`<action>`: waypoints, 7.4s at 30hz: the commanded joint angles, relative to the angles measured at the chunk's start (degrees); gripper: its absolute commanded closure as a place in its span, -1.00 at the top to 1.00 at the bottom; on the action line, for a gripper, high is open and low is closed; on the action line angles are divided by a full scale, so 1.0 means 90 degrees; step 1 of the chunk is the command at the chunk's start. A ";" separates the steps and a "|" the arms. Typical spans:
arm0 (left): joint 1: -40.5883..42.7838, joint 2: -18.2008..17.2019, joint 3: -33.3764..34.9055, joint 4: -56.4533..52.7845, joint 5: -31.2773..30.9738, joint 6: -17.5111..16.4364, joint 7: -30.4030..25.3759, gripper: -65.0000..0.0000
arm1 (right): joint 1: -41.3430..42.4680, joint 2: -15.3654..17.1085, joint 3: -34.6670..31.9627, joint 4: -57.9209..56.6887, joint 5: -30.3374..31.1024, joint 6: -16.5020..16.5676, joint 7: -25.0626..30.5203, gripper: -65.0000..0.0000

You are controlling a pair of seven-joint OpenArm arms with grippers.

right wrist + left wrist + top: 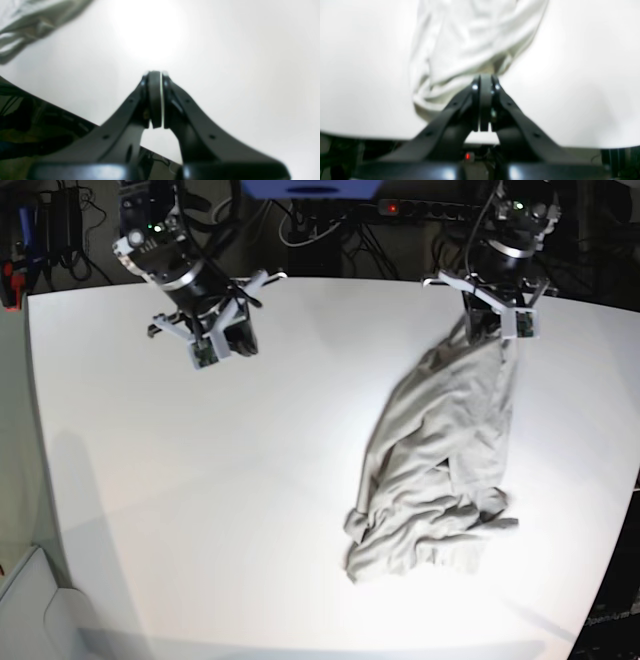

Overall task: Layout the t-shirt on the table in an organized manner, then fold the t-shirt properly
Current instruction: 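Move both grippers down toward the crumpled grey t-shirt, then grasp the t-shirt fabric with both grippers, then lift and drag the t-shirt with the left gripper toward the right gripper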

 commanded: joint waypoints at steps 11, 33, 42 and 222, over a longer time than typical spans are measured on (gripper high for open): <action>-0.0504 -0.0052 -0.0011 -0.0208 0.0016 -0.0038 -0.0064 -0.99 | 0.0532 -0.0005 -0.0713 0.0051 0.0059 0.0020 0.0136 -1.00; -0.0670 -0.0042 -0.0001 -0.0608 -0.0013 -0.0047 -0.0064 -0.99 | 0.1675 -0.0278 -0.1543 -0.1092 0.0059 -0.0019 0.0097 -0.75; -0.0670 -0.0042 -0.0001 -0.0647 -0.0013 -0.0047 -0.0064 -0.99 | 0.2271 -0.0366 -0.1533 -0.1278 0.0078 -0.0019 -0.0450 -0.38; -0.1959 -0.0696 0.1806 0.0056 -0.1860 -0.0047 0.2007 0.93 | 0.4195 0.0952 0.0870 -0.3319 0.0078 0.0831 0.0683 0.00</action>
